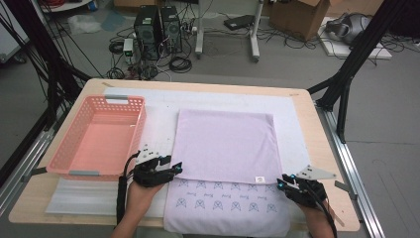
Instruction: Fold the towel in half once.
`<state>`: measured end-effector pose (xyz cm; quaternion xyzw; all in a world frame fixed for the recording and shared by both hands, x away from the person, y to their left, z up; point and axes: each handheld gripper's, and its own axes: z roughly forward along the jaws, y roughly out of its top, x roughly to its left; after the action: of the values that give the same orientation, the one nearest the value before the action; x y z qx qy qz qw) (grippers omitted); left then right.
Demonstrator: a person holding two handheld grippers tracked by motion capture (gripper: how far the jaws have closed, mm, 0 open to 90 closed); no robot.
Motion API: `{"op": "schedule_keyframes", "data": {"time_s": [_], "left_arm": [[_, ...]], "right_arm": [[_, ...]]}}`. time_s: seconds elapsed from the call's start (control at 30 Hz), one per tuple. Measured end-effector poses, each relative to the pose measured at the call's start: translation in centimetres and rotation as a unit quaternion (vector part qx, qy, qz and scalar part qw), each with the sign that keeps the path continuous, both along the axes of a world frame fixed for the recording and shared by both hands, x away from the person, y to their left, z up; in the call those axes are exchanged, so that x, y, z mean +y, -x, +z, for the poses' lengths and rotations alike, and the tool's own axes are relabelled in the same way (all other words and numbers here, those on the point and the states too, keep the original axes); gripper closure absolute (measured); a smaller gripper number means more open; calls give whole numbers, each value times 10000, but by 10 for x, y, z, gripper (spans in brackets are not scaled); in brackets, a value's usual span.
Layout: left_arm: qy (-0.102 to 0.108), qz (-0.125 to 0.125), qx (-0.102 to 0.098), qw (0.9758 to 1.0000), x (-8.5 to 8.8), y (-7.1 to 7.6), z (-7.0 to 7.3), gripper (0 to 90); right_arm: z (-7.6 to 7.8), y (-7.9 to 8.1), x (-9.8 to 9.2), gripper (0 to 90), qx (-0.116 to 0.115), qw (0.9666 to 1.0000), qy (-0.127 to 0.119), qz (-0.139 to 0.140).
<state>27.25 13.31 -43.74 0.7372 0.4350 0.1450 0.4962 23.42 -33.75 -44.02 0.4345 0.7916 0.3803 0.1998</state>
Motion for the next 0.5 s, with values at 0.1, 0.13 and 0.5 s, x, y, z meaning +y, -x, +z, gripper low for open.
{"op": "schedule_keyframes", "data": {"time_s": [0.1,0.13,0.5], "left_arm": [[-29,12,-7,10000,7,7,-4,491],[-40,18,20,10000,9,8,-6,504],[-32,151,465,9988,14,11,-16,590]], "right_arm": [[1,8,-4,668,-104,9997,-150,-129],[1,8,-5,664,-108,9997,-162,-154],[-8,-5,10,646,69,9995,4,-307]]}}
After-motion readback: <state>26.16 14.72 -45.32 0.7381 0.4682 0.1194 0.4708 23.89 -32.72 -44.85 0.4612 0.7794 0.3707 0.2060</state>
